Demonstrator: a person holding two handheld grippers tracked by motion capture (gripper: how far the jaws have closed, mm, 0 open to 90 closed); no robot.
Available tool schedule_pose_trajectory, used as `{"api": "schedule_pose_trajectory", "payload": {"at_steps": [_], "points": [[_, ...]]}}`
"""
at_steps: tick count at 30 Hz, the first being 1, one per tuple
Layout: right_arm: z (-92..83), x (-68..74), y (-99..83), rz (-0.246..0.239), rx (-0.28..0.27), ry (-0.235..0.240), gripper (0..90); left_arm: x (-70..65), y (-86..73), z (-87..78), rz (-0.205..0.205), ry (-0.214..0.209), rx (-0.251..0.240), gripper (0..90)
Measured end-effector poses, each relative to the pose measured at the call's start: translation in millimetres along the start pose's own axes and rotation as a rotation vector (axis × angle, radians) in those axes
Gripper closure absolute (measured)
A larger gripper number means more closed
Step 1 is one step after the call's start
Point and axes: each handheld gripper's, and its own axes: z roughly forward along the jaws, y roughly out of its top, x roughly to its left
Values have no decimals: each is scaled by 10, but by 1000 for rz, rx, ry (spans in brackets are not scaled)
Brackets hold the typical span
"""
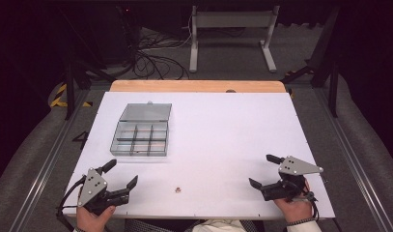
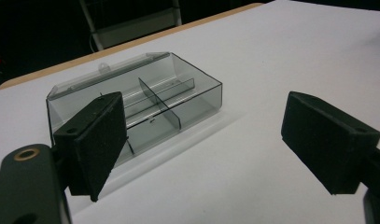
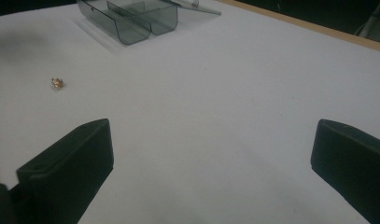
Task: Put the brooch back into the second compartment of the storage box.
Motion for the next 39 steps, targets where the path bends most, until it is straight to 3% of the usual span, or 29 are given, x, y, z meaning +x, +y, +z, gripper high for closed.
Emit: {"api": "schedule_pose_trajectory", "payload": {"at_steps": [1, 4, 13, 18, 31, 39], "points": [[-8, 8, 1, -17, -11, -4, 0, -1, 3, 0, 2, 2, 0, 147], [0, 4, -5, 5, 5, 2, 0, -15, 8, 5, 5, 2, 2, 147], [11, 19, -8, 2, 11, 16, 5, -11, 27, -10, 3, 5, -1, 149], [10, 11, -12, 7, 12, 15, 5, -16, 31, 6, 40, 26, 9, 158], [44, 1, -28, 14, 26, 21, 5, -4, 109, 43, 14, -27, 27, 156], [48, 6, -28, 15, 29, 22, 5, -42, 225, 100, 23, -57, 34, 157]]}}
